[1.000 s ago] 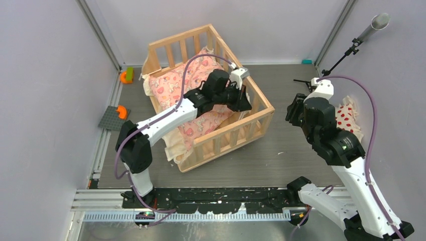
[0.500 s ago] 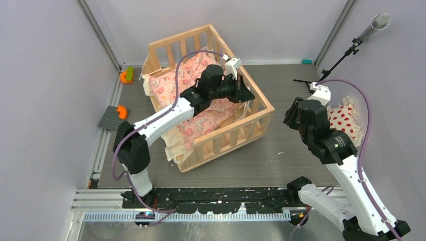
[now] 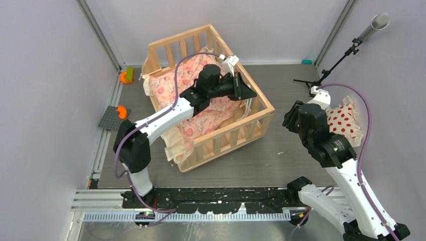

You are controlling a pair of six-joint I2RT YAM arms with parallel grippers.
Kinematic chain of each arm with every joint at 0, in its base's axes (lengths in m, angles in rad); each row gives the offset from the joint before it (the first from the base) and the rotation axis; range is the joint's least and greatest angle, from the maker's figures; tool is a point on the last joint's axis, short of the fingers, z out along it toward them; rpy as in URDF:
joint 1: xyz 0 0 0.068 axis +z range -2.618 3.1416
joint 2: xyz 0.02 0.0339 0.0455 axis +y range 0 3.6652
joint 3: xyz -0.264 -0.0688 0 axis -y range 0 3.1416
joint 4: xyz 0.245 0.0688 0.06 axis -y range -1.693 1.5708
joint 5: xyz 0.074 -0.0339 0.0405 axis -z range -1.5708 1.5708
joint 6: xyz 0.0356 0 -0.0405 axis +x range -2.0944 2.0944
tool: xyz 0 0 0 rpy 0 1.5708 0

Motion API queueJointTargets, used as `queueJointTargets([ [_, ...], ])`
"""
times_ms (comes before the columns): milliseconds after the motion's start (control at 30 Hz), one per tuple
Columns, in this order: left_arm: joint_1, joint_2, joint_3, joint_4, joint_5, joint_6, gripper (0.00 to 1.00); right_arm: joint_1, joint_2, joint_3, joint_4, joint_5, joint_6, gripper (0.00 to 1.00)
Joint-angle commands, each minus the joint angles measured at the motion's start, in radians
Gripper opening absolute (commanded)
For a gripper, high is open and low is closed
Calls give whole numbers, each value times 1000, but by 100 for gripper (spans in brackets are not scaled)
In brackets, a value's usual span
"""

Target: Set up the pet bed

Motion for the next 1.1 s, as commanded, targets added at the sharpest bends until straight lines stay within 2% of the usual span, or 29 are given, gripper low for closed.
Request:
queueJointTargets([
  [0,-11,18,-43,194,67,-91,0,-5,-19,-6,36,6,22,42],
  [100,-31,32,-56,186,77,-77,0,-6,-22,-12,36,18,20,42],
  [233,-50,51,-62,89,53,-4,0,-5,-29,-16,30,41,15,42],
  [367,-49,46,-112,82,23,20,0,-6,-35,-15,23,56,7,42],
  [700,-74,47,-181,187,4,-25,0,-6,-35,-48,18,60,35,42],
  [900,-85,33,-240,305,-84,-86,2,-5,-34,-77,18,47,50,42],
  [1067,-100,38,-257,338,-123,-102,9,-7,-13,-103,18,3,56,44],
])
